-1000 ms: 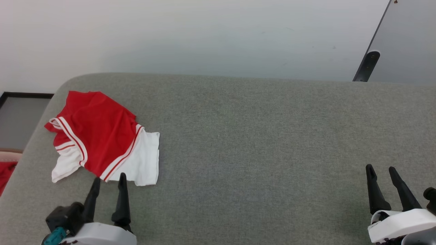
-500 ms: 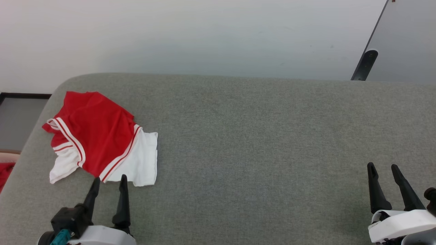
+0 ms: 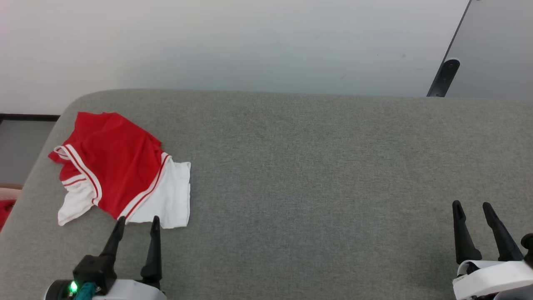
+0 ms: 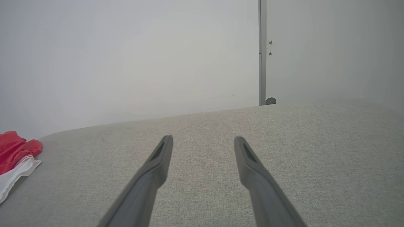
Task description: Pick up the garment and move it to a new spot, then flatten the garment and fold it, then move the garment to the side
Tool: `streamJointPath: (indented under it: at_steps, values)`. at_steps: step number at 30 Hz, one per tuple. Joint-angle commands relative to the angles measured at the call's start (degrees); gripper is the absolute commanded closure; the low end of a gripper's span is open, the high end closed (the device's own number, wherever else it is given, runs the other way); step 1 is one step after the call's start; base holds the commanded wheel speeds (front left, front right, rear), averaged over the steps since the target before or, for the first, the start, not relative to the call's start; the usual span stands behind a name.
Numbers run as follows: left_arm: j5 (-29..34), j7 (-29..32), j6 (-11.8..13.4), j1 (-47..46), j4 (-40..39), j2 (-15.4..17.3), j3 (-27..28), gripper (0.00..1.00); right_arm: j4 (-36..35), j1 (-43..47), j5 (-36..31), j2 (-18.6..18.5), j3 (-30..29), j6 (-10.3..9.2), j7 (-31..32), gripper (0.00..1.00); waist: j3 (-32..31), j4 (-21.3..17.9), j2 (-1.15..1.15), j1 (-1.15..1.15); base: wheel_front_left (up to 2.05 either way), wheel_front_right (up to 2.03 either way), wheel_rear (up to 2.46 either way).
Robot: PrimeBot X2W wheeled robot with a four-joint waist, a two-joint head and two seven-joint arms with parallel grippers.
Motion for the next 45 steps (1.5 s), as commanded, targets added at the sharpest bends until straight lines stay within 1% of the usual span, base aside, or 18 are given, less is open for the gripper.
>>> streamJointPath:
  at_steps: [1, 7, 21, 27, 31, 32, 33, 39, 45]
  values:
    - [1.55, -0.48, -0.39, 0.24, -0.01, 0.22, 0.00, 0.00, -0.31, 0.30, -1.36, -0.39, -0.08, 0.06, -0.59, 0.00, 0.02, -0.02, 0.00, 0.00, 0.00, 0.00, 0.00]
    - [3.39, -1.03, -0.67, 0.37, 0.12, 0.24, 0.14, 0.00, -0.37, 0.64, -2.55, -0.43, 0.02, 0.06, -1.05, 0.00, -0.04, 0.05, 0.00, 0.00, 0.00, 0.00, 0.00]
    - [1.93, -0.93, -1.58, 0.18, 0.02, -0.56, 0.73, 0.00, -0.32, 0.79, -1.59, 0.08, -0.53, 0.06, -0.99, 0.00, 0.03, 0.36, 0.00, 0.00, 0.00, 0.00, 0.00]
    - [0.75, -0.93, -1.92, 0.05, 0.30, -1.33, 1.60, 0.00, -0.46, 0.44, -1.05, 0.49, -0.68, 0.06, -0.97, 0.00, 0.33, 1.80, 0.00, 0.00, 0.00, 0.00, 0.00]
    - [0.09, -0.93, -1.70, 0.13, 0.49, -2.22, 2.35, 0.00, -0.70, 0.69, -1.04, 0.22, -0.58, 0.06, -0.70, 0.00, 0.38, 4.82, 0.00, 0.00, 0.00, 0.00, 0.00]
    - [0.09, -0.93, -1.70, 0.13, 0.49, -2.22, 2.35, 0.00, -0.70, 0.69, -1.04, 0.22, -0.58, 0.06, -0.70, 0.00, 0.38, 4.82, 0.00, 0.00, 0.00, 0.00, 0.00]
    - [0.09, -0.92, -1.62, 0.29, 0.50, -2.53, 2.46, 0.00, -0.83, 0.77, -1.07, 0.00, -0.61, 0.05, -0.58, 0.00, 0.33, 6.92, 0.00, 0.00, 0.00, 0.00, 0.00]
    - [0.38, -0.92, -1.58, 0.65, 0.69, -3.55, 2.26, 0.00, -1.42, 0.35, -1.28, -0.70, 0.34, 0.05, 0.37, 0.00, 0.31, 14.64, 0.00, 0.00, 0.00, 0.00, 0.00]
    - [-0.14, -0.92, -1.53, 1.58, 0.48, -4.12, 2.72, 0.00, -1.89, -0.56, -1.31, -1.22, 1.98, 0.05, 1.32, 0.00, 0.45, 23.64, 0.00, 0.00, 0.00, 0.00, 0.00]
